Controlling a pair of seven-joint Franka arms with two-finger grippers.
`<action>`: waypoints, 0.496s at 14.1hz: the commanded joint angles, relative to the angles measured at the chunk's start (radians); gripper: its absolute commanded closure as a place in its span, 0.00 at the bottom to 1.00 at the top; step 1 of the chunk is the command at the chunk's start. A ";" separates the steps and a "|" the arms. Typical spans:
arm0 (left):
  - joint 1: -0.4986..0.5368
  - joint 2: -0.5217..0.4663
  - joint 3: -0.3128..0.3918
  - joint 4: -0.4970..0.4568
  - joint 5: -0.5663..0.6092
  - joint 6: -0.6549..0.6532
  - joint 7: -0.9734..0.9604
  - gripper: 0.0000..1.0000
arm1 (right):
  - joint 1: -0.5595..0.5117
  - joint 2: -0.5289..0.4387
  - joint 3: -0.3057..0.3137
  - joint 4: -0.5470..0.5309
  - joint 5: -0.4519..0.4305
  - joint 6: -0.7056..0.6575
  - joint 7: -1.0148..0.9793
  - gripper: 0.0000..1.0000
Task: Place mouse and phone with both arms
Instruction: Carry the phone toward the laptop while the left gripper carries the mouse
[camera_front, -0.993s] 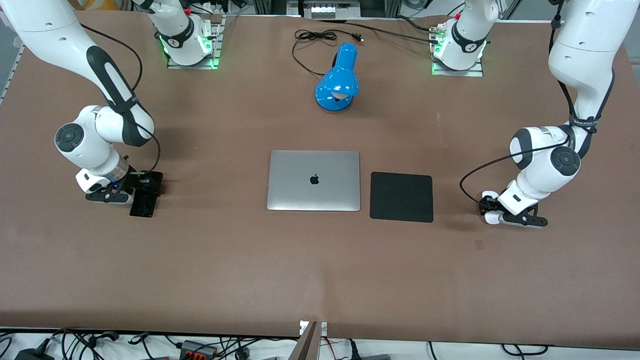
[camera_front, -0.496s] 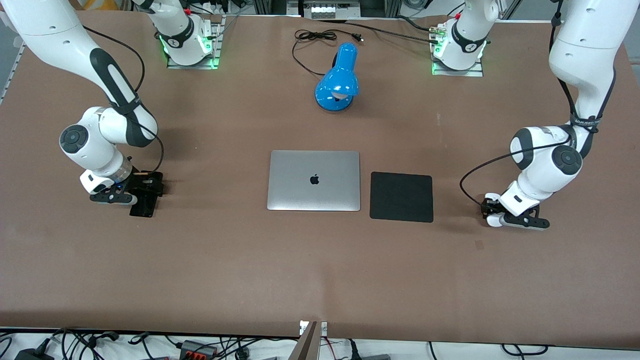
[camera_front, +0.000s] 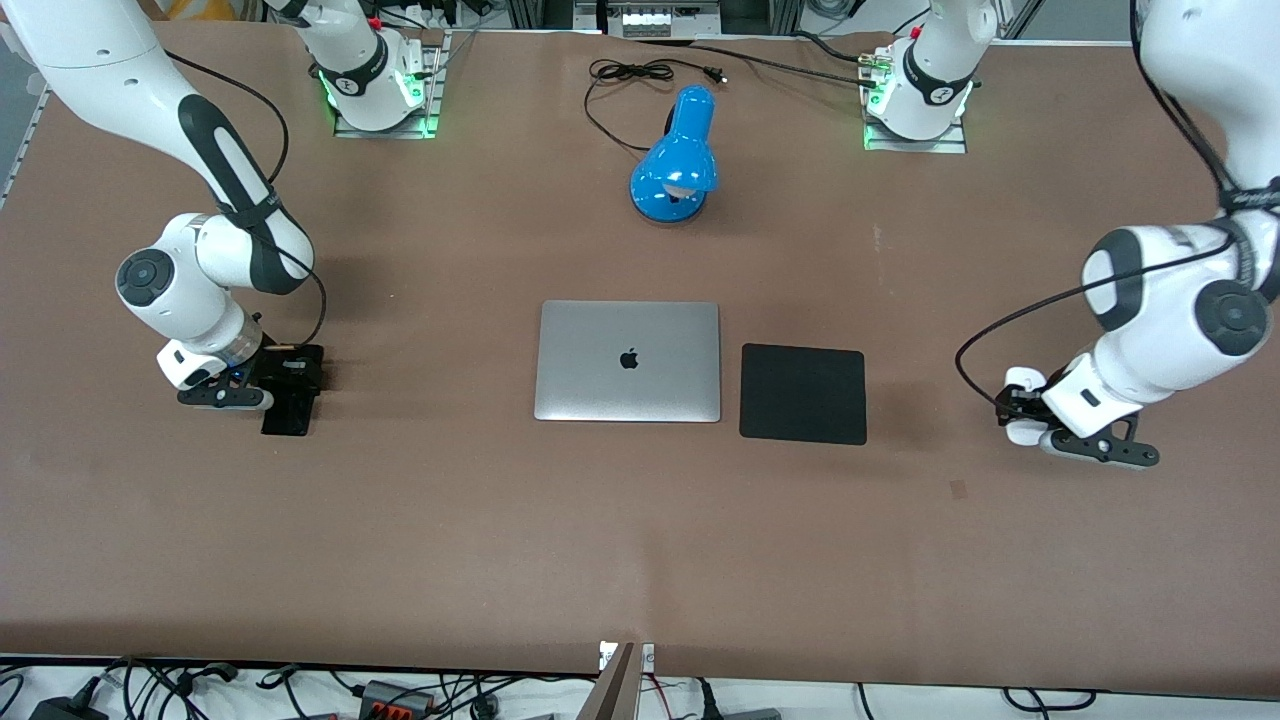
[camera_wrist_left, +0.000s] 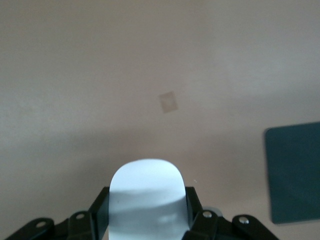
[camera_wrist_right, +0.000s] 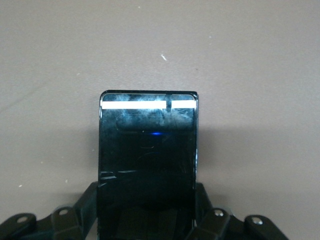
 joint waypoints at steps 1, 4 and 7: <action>-0.076 0.008 0.001 0.100 0.013 -0.135 -0.057 0.58 | 0.037 -0.109 0.045 0.022 -0.007 -0.164 0.003 1.00; -0.205 0.007 0.003 0.102 0.014 -0.139 -0.230 0.59 | 0.085 -0.155 0.120 0.097 -0.007 -0.332 0.135 1.00; -0.340 0.049 0.004 0.088 0.016 -0.088 -0.424 0.62 | 0.204 -0.108 0.130 0.137 -0.009 -0.340 0.329 1.00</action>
